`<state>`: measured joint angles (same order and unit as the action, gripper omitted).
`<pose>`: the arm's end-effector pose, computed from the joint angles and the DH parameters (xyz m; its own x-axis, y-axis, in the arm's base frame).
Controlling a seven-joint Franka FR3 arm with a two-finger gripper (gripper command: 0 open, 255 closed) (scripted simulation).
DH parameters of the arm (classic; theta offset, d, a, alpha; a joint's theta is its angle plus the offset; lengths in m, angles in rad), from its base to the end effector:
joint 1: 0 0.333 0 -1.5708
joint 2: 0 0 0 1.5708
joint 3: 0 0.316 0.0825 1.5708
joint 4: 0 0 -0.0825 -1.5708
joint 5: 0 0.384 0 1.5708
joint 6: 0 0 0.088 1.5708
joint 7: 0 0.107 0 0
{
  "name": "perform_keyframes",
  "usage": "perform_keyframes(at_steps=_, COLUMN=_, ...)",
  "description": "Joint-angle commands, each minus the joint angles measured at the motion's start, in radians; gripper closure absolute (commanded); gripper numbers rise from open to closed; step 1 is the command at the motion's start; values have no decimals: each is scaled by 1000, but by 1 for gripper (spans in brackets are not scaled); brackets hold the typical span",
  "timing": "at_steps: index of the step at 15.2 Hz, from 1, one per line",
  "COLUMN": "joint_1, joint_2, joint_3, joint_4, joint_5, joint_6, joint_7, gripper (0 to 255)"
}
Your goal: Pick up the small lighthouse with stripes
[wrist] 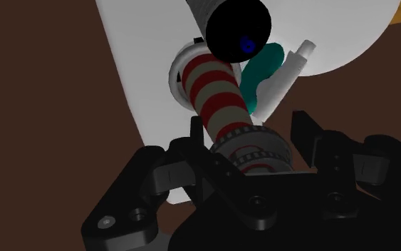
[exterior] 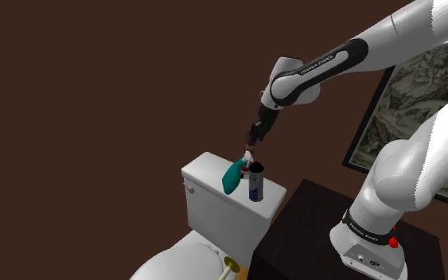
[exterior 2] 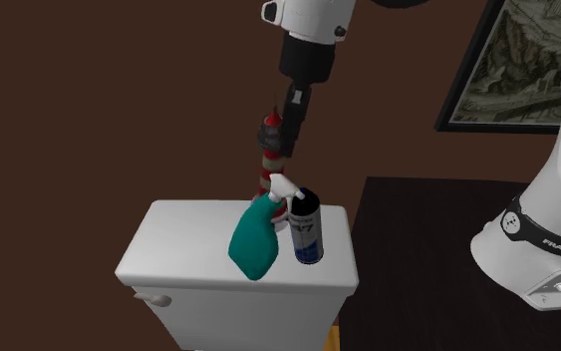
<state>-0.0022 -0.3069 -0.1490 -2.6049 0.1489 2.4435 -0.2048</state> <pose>0.4229 -0.0630 0.3710 0.9855 -0.0596 0.1590 -0.0397 -0.9914 -0.1250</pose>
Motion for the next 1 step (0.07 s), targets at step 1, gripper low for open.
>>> perform_keyframes(at_steps=1, joint_1=-1, joint_2=-9, joint_3=2, joint_4=6, joint_5=-4, joint_6=-14, joint_7=5, gripper=255)
